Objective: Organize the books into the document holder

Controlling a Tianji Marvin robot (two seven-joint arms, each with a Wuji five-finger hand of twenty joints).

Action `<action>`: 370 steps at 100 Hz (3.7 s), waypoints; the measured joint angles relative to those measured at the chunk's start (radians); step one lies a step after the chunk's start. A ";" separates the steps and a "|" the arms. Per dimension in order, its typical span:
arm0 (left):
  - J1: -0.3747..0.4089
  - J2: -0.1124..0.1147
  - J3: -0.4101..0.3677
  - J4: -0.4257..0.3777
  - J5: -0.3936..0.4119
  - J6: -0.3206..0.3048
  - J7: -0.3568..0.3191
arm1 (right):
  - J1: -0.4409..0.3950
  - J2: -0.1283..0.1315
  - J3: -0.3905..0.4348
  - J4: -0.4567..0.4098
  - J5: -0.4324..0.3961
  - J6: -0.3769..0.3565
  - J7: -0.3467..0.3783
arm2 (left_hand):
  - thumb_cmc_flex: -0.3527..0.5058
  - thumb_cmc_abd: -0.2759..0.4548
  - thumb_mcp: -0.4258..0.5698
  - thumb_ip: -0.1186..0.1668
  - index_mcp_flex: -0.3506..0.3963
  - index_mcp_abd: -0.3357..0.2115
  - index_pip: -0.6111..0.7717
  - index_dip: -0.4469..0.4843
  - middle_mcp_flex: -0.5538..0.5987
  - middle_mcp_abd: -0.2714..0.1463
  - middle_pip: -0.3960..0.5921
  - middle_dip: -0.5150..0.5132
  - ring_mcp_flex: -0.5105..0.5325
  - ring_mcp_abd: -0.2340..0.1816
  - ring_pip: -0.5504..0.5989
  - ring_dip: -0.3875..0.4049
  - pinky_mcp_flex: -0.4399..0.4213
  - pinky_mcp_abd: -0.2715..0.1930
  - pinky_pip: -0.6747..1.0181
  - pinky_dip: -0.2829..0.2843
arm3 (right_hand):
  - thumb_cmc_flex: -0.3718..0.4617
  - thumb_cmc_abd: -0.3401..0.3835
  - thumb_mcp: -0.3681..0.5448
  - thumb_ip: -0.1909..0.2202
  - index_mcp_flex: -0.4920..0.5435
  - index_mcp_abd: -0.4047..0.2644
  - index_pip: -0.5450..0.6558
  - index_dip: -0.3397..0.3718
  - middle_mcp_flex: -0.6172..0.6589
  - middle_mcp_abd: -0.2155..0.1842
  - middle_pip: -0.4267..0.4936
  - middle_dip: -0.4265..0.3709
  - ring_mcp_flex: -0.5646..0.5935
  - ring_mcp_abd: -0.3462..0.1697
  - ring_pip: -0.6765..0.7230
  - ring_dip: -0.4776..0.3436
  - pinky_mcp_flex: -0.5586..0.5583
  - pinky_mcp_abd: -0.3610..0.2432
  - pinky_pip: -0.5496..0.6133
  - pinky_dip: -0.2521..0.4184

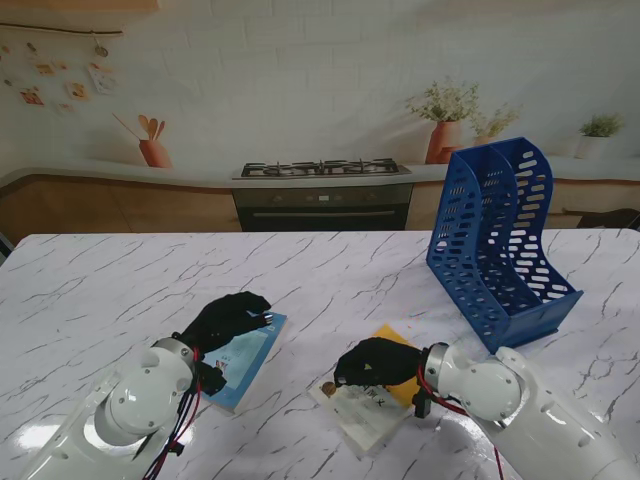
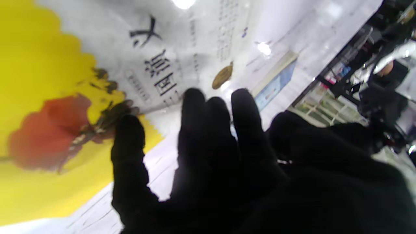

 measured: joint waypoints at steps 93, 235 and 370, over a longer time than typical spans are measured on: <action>-0.044 -0.001 0.027 0.032 -0.013 -0.016 -0.008 | -0.286 0.019 0.304 -0.292 -0.129 0.359 0.087 | 0.000 0.008 0.000 0.000 0.011 0.000 0.001 0.000 0.030 0.000 0.006 0.000 0.007 0.000 0.006 0.000 0.008 0.000 0.029 0.000 | -0.041 0.026 -0.116 0.000 -0.017 -0.015 -0.082 0.034 0.020 -0.033 0.014 0.010 0.050 -0.061 0.008 0.017 0.184 -0.060 -0.046 -0.049; -0.056 -0.003 0.047 0.044 -0.039 -0.034 -0.016 | 0.120 0.013 0.032 0.137 -0.024 0.035 0.022 | 0.000 0.009 0.000 0.000 0.011 0.000 0.012 0.000 0.030 0.002 0.012 0.000 0.026 0.000 0.025 0.009 0.085 -0.036 0.107 -0.003 | -0.040 0.045 -0.075 0.000 -0.018 -0.010 -0.100 0.070 -0.009 -0.040 0.002 0.000 0.052 -0.109 0.090 0.052 -0.083 0.115 -0.130 -0.084; -0.238 -0.026 0.212 0.195 -0.180 0.077 -0.024 | -0.074 -0.033 0.180 -0.171 -0.157 0.614 -0.148 | -0.102 -0.055 0.007 0.000 -0.028 0.220 -0.097 -0.051 -0.001 0.175 0.061 -0.026 0.215 0.064 0.220 0.034 0.530 0.002 0.396 -0.020 | -0.332 -0.152 -0.167 0.001 -0.035 0.067 -0.206 0.244 0.008 0.087 0.049 0.110 0.074 0.086 0.072 0.172 0.281 0.013 0.081 0.199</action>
